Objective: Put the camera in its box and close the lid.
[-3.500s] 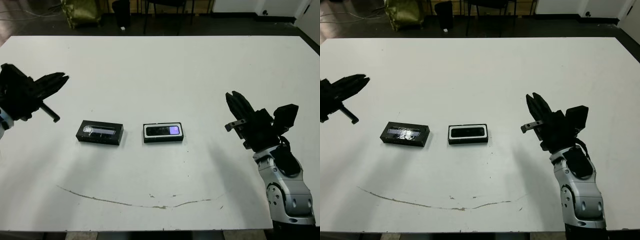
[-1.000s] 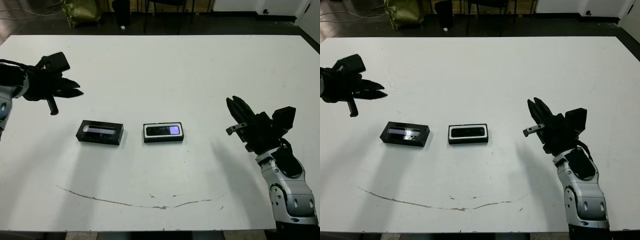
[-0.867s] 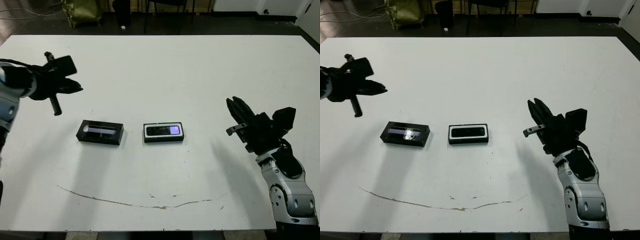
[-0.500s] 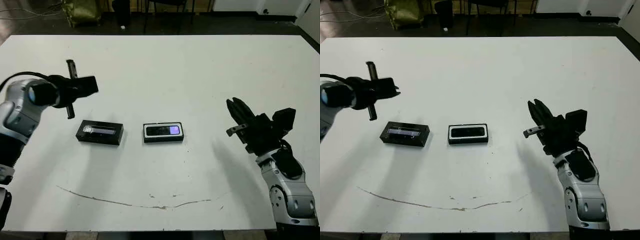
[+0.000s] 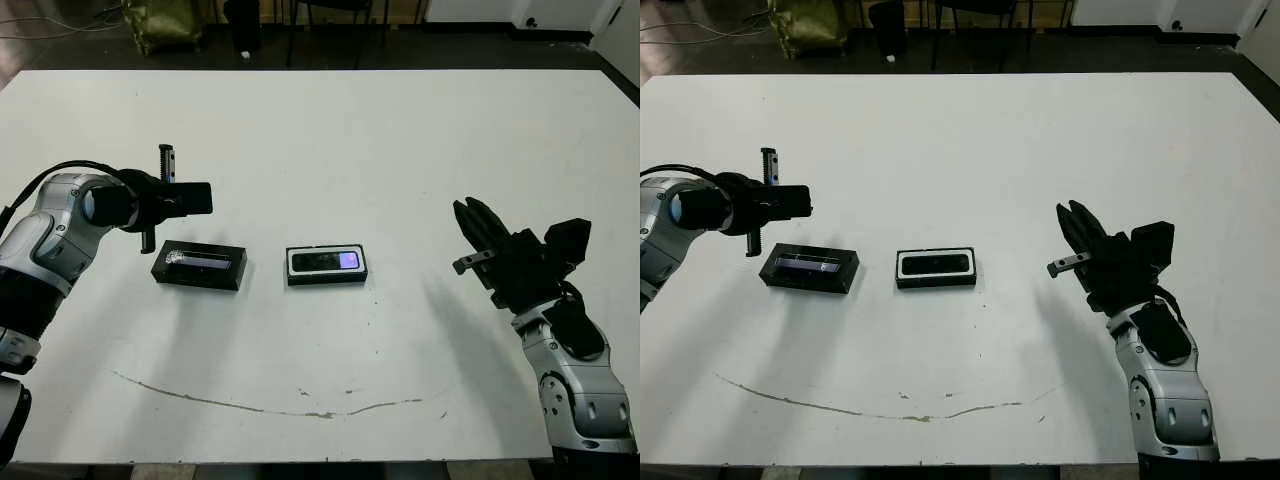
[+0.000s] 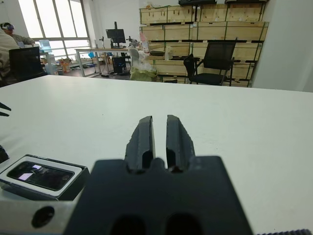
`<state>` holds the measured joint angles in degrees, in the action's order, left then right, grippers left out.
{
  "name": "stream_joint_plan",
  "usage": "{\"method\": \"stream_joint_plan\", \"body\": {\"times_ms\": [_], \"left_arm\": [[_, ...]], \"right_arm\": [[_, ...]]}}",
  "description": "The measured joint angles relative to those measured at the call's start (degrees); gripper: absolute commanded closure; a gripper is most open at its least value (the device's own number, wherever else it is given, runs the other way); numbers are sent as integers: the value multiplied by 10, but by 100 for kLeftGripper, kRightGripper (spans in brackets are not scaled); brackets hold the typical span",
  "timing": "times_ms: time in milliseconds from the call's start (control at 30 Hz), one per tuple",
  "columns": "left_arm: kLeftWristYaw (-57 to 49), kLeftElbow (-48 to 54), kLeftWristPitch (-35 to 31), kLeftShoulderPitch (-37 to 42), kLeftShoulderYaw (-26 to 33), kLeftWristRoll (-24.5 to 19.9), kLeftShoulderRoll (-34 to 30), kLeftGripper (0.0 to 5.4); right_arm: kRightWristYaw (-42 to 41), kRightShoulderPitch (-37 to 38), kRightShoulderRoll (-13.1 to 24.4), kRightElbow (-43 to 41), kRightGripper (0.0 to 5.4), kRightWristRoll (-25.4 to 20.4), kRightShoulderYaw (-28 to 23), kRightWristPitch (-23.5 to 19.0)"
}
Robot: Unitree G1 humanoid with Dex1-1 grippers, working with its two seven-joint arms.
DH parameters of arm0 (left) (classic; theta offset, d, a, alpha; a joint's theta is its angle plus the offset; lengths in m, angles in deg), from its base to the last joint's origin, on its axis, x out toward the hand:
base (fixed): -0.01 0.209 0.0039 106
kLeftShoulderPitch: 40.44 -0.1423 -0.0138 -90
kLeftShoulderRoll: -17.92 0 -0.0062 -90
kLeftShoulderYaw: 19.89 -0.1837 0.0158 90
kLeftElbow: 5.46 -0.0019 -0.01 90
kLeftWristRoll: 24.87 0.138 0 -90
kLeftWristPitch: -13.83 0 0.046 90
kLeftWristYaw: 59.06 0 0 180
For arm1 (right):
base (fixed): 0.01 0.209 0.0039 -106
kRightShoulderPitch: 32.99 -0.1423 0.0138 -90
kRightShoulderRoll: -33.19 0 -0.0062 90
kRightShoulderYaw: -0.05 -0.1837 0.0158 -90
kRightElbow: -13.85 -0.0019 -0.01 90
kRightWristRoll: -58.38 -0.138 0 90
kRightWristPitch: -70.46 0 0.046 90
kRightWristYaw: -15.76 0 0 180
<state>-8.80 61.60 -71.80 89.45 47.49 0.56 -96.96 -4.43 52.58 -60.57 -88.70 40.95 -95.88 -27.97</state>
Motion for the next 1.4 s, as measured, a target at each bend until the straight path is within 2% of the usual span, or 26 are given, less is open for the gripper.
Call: {"method": "stream_joint_plan", "body": {"times_ms": [533,967,1400], "left_arm": [[31,-35,33,0,-18,33,-16,538],[43,-41,12,-16,-13,30,-16,538],[69,1,26,-42,-7,20,-39,538]], "right_arm": [[5,3,-1,-4,540,-1,2,-1],[8,3,-1,-5,540,-1,3,-1],[12,6,-2,-8,540,0,4,-4]]}}
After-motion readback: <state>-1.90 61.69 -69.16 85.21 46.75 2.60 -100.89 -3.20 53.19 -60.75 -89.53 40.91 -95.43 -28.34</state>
